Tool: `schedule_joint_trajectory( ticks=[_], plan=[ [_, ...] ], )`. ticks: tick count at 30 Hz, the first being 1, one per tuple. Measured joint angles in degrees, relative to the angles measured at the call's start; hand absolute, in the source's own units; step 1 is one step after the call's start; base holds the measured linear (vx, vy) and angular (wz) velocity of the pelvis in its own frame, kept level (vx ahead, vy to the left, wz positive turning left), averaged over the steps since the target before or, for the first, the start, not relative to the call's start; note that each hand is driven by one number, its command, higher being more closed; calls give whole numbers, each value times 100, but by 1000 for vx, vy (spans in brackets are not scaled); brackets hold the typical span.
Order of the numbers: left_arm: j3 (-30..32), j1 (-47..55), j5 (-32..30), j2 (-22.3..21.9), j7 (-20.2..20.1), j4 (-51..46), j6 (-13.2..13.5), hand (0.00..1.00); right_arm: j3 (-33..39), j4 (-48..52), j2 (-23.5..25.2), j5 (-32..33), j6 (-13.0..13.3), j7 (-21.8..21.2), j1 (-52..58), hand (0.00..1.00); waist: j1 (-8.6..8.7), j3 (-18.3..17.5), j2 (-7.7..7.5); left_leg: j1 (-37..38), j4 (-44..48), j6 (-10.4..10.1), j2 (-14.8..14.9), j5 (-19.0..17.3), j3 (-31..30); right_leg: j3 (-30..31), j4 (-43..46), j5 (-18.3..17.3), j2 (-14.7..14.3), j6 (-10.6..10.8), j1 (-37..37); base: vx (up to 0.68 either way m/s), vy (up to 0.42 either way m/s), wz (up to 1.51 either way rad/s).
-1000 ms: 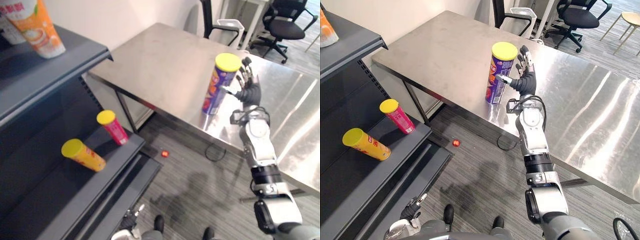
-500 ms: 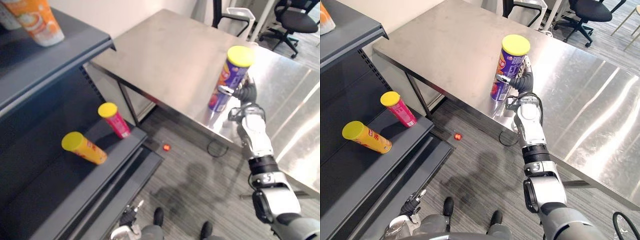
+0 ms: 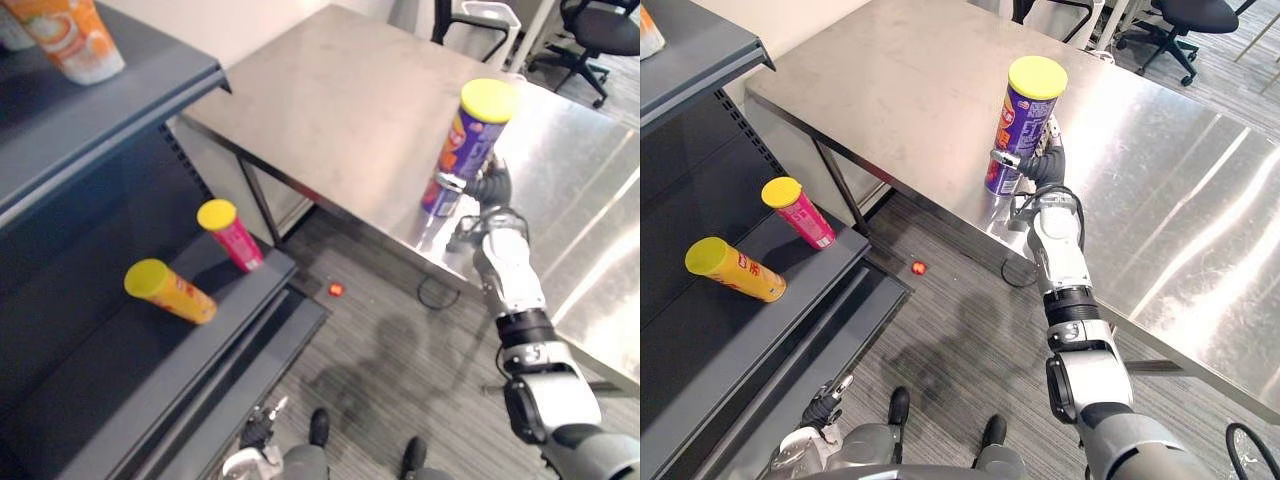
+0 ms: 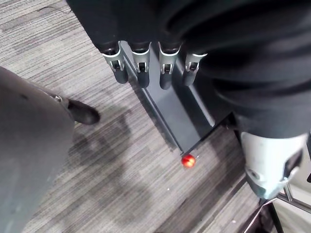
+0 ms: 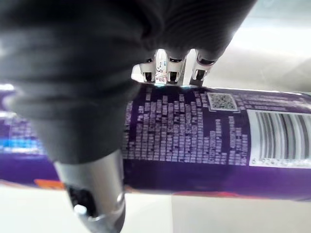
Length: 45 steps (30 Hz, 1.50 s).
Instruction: Put the gum and the chips on the shelf.
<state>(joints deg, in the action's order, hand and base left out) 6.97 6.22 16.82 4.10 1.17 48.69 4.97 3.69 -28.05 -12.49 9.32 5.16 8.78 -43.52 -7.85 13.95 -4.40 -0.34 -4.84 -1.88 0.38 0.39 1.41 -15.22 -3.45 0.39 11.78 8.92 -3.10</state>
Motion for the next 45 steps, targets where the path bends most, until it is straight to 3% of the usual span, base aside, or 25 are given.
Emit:
schedule_joint_trajectory(
  ticks=[19, 20, 45],
  plan=[
    [9, -11, -5, -2, -3, 1, -8, 0, -328, 521, 2, 6, 18, -54, -486, 0, -20, -1, -1, 1, 100, -23, 71, -18, 101, 86, -36, 1, -58, -2, -11, -3, -2, -3],
    [9, -11, -5, -1, -3, 1, -9, 0, -359, 521, 2, 6, 18, -55, -486, 100, -19, -1, 0, 2, 103, -23, 78, -17, 105, 92, -38, 1, -66, -2, -11, -37, -20, -3],
    [-55, -11, -67, 13, 21, 11, -15, 0, -194, 797, 288, -34, 190, -57, 169, 100, -29, -73, -75, 19, 102, -39, 27, -4, 100, 75, -25, 0, -56, -1, -25, -1, -1, 0]
  ],
)
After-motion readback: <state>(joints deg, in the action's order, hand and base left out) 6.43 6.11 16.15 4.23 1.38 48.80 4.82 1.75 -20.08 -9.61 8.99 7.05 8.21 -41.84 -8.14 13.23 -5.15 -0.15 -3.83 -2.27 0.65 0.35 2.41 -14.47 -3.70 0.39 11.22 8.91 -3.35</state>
